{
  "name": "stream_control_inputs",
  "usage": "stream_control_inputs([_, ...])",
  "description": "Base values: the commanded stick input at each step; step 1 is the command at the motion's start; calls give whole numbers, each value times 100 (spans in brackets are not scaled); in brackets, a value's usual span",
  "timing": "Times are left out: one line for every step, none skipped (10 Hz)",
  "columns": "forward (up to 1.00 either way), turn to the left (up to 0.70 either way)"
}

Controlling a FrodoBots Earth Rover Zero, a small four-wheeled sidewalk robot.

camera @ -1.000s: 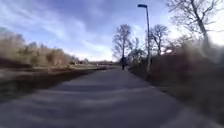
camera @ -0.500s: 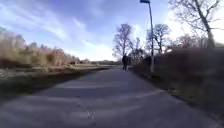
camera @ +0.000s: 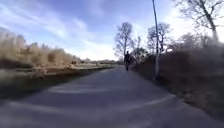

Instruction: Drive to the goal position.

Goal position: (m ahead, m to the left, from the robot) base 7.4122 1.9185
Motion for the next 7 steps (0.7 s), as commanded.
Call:
stream_control_inputs([100,0])
stream_control_inputs([100,0])
stream_control_inputs([100,0])
stream_control_inputs([100,0])
stream_control_inputs([100,0])
stream_control_inputs([100,0])
stream_control_inputs([100,0])
